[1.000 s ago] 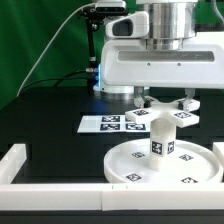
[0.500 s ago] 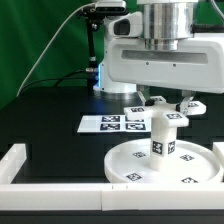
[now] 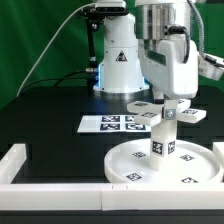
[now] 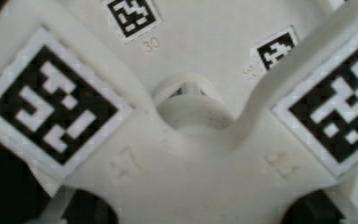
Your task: Assemble round table
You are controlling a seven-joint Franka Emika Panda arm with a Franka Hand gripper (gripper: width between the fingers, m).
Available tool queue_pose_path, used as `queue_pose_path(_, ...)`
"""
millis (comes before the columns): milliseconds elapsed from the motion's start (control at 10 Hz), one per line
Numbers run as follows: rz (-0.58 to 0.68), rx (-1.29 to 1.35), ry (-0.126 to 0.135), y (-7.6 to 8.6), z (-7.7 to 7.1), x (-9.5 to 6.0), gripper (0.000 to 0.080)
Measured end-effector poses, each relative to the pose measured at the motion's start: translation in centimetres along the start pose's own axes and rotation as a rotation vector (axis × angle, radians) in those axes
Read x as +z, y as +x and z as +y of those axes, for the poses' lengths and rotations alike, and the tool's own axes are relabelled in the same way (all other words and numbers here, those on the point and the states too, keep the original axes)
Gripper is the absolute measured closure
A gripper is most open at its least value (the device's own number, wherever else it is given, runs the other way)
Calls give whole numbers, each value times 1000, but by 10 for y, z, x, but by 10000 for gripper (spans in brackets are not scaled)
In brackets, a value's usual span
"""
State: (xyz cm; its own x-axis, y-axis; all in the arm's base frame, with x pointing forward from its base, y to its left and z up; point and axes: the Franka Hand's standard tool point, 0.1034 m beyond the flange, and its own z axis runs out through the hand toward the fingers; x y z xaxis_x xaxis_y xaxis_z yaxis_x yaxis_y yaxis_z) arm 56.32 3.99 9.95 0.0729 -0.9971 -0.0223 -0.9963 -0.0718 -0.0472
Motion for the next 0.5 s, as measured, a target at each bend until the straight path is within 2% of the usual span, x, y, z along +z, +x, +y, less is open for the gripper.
queue_pose_path(300, -6, 34, 1, 0, 0, 0, 358)
queue_pose_path(400, -8, 13, 0, 0, 0, -1, 216)
queue_pose_path(500, -21, -57, -8, -1, 1, -9, 170)
